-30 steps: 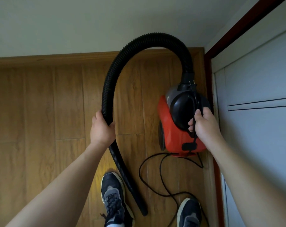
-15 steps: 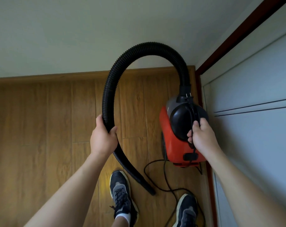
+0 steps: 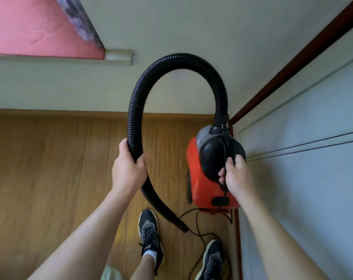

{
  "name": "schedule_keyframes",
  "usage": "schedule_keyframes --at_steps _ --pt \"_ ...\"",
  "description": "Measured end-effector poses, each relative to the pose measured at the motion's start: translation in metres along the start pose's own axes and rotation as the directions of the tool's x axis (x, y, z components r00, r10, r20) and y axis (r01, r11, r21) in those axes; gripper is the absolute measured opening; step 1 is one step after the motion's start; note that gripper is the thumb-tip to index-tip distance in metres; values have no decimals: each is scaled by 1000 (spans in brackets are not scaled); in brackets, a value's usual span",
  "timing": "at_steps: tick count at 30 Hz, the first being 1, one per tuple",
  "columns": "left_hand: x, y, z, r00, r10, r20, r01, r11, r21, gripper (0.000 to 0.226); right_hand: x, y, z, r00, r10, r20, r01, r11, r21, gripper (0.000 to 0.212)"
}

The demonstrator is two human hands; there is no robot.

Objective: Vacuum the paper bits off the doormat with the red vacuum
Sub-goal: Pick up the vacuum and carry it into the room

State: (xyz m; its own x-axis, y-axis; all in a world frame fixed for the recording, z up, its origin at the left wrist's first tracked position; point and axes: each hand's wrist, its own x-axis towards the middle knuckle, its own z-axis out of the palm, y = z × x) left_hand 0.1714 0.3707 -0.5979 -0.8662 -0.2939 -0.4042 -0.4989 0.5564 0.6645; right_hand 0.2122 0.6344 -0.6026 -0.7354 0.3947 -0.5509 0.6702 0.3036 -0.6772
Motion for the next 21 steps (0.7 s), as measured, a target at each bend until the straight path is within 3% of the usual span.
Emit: schedule_keyframes --at_steps 11,21 --pt "-71 79 -109 997 74 -2 -73 986 -151 52 -110 -113 -43 998 -55 -24 57 992 112 22" --pt "-120 127 -190 991 131 -10 -131 979 -158 50 -185 -185 -72 994 -106 -31 110 979 172 24"
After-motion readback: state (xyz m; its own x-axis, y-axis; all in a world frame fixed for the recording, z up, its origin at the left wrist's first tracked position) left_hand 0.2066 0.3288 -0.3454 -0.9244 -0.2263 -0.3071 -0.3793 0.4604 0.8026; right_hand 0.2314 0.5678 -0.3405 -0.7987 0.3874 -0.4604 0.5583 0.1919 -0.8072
